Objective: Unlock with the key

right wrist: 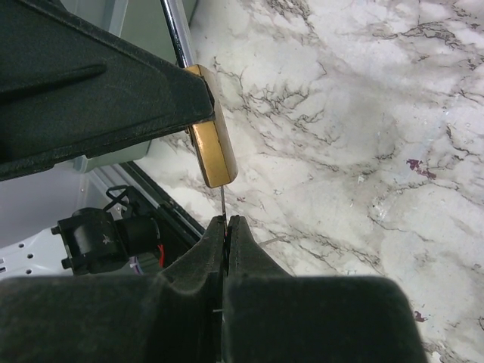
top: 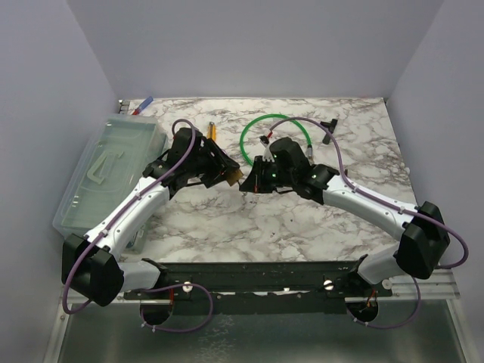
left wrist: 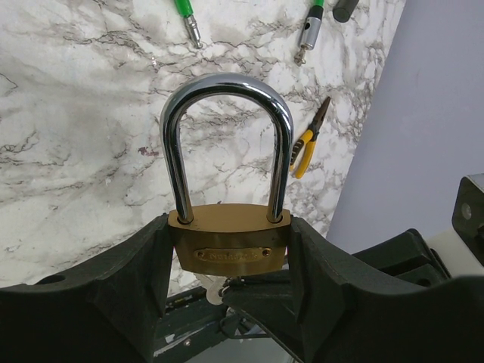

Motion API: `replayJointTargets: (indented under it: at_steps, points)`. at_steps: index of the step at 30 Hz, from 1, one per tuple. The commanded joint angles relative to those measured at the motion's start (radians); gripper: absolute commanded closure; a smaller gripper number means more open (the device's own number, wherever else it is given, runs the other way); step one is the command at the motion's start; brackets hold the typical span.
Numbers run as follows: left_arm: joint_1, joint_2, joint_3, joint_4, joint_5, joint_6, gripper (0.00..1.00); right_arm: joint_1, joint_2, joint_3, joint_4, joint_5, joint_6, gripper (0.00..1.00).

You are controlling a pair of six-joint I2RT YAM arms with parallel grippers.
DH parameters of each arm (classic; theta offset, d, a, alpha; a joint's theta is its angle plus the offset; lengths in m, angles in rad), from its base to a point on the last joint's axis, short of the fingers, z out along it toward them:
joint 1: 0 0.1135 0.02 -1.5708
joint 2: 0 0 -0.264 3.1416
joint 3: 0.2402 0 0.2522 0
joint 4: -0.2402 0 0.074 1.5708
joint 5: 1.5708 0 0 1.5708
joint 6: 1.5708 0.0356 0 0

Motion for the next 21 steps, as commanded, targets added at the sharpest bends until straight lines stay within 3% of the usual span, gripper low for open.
replayJointTargets:
  at_steps: [1,12,16,21]
  points:
    - [-0.015,-0.038,-0.009,0.03,0.086,-0.062,1.0,-0.014,-0.025,-0.024,0.158,0.067,0.036,1.0]
    - [-0.015,-0.035,-0.024,0.047,0.113,-0.068,1.0,-0.014,-0.013,-0.024,0.216,0.054,0.022,1.0]
    - [-0.015,-0.042,-0.041,0.063,0.119,-0.056,1.0,-0.03,-0.001,-0.028,0.298,-0.071,0.02,1.0]
    - [-0.015,-0.051,-0.061,0.067,0.121,-0.06,1.0,-0.03,0.032,0.082,0.102,0.044,-0.127,1.0]
